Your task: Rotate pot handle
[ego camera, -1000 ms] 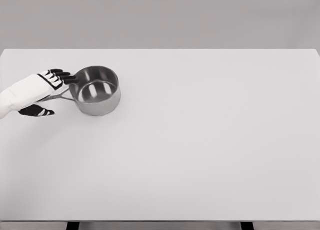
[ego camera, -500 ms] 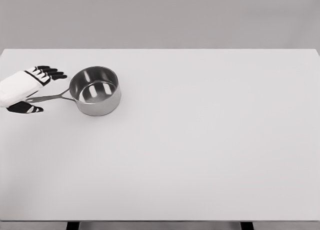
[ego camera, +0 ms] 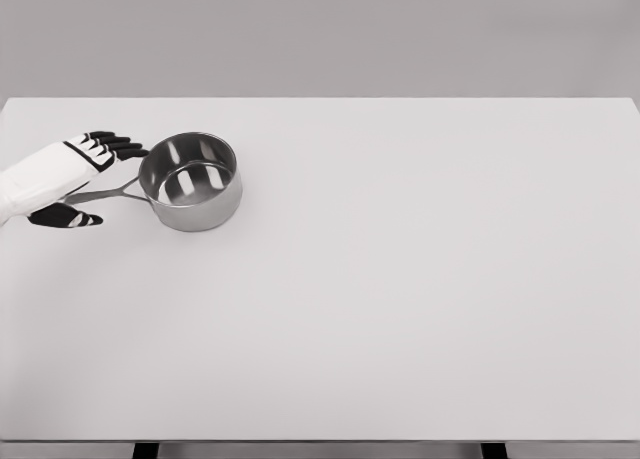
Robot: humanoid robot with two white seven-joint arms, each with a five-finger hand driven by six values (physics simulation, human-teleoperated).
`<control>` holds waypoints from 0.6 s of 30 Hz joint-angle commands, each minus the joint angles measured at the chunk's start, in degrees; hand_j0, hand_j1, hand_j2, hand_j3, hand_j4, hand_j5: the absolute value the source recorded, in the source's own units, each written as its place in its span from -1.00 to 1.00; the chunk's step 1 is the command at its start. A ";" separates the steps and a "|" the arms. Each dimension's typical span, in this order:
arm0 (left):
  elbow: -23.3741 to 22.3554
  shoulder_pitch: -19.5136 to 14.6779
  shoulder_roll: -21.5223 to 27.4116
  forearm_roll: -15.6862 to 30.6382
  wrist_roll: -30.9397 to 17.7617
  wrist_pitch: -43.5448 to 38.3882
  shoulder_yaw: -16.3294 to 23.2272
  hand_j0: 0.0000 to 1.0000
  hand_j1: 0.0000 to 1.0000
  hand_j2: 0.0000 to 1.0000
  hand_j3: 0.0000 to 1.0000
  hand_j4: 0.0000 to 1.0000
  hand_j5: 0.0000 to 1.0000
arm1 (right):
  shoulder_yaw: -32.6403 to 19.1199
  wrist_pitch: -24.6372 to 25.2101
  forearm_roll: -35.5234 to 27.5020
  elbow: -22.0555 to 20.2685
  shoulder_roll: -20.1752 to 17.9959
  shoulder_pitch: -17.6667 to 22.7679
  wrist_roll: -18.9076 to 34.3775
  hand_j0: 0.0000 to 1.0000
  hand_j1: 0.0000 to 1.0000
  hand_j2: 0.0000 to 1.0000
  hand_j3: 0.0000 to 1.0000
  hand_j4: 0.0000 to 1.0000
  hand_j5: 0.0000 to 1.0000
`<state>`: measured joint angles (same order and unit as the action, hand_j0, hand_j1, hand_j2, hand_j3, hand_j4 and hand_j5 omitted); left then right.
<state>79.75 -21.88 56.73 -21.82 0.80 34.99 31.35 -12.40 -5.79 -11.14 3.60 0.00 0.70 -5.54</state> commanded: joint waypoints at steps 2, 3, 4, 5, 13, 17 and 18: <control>-0.56 0.00 -0.31 0.11 -0.10 0.01 0.03 1.00 1.00 1.00 1.00 1.00 1.00 | 0.00 -0.01 -0.02 0.01 0.00 0.00 0.00 1.00 1.00 1.00 1.00 1.00 1.00; -0.65 0.00 -0.31 -0.15 -0.10 0.01 0.03 1.00 1.00 1.00 1.00 1.00 1.00 | 0.00 -0.01 -0.02 0.01 0.00 0.00 0.00 1.00 1.00 1.00 1.00 1.00 1.00; -0.82 0.00 -0.31 -0.15 -0.10 0.01 0.03 1.00 1.00 1.00 1.00 1.00 1.00 | 0.00 -0.01 -0.02 0.01 0.00 0.00 0.00 1.00 1.00 1.00 1.00 1.00 1.00; -1.52 0.00 -0.31 -0.15 -0.01 0.01 0.03 1.00 1.00 1.00 1.00 1.00 1.00 | 0.00 -0.01 -0.02 -0.08 0.00 0.00 0.00 1.00 1.00 1.00 1.00 1.00 1.00; -4.34 -0.09 -1.10 -0.59 0.08 0.01 -0.15 1.00 1.00 1.00 1.00 1.00 1.00 | 0.09 -0.01 -0.02 0.18 0.00 0.00 0.18 1.00 1.00 1.00 1.00 1.00 1.00; -4.78 -0.35 -1.36 -0.59 -0.01 0.01 -0.41 1.00 1.00 1.00 1.00 1.00 1.00 | 0.09 -0.01 -0.02 0.18 0.00 0.00 0.18 1.00 1.00 1.00 1.00 1.00 1.00; -5.39 -0.53 -1.71 -0.59 -0.01 0.01 -0.41 1.00 1.00 1.00 1.00 1.00 1.00 | 0.09 -0.01 -0.02 0.18 0.00 0.00 0.18 1.00 1.00 1.00 1.00 1.00 1.00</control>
<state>74.96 -22.50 55.32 -22.75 0.78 34.99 31.10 -12.32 -5.80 -11.14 3.77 0.00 0.70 -5.37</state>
